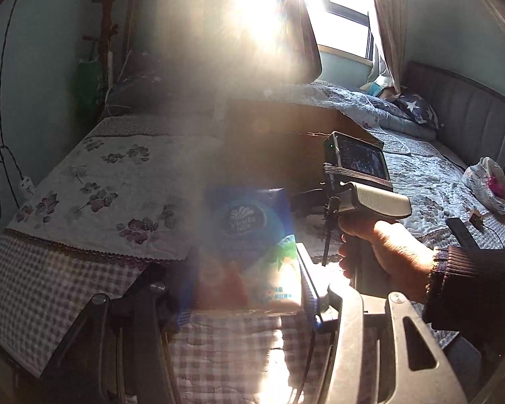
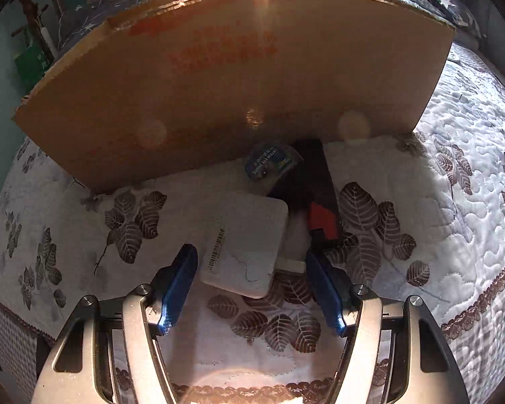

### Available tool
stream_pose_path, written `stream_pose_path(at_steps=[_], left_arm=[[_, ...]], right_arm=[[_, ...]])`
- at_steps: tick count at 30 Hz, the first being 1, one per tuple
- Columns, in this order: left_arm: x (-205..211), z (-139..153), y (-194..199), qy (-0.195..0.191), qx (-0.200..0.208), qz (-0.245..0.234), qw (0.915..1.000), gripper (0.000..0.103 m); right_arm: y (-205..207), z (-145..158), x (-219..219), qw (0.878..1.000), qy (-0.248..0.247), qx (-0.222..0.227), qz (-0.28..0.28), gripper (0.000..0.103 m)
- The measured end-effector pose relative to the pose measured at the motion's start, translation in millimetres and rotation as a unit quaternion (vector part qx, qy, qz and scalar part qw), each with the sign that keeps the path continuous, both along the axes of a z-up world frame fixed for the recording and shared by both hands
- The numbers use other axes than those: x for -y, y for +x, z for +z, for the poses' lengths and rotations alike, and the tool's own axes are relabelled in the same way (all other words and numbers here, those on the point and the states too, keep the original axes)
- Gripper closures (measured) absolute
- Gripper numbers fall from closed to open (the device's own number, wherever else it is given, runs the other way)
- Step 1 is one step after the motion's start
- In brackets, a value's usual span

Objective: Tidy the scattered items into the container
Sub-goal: 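Close the right gripper on the white plastic case and lift it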

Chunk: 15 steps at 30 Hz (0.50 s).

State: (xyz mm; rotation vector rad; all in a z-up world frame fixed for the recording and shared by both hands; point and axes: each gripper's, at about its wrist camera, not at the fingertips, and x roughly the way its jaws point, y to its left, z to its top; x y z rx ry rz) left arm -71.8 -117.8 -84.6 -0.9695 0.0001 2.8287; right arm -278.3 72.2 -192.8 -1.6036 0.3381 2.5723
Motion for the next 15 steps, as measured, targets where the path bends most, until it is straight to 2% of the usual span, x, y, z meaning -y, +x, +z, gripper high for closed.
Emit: stream_pose_path(at_steps=[6,15], left_arm=[[0.2,-4.0,-4.2,0.001,0.011,0.000,0.9999,0.000],[0.8,-3.6,-2.7,-0.010,0.020,0.002,0.9997,0.000]], right_arm=[[-2.8,-1.1,23.9,0.997,0.076,0.009,0.014,0.035],[24.5,3.1,35.4,0.987,0.123,-0.033,0.102,0.044]])
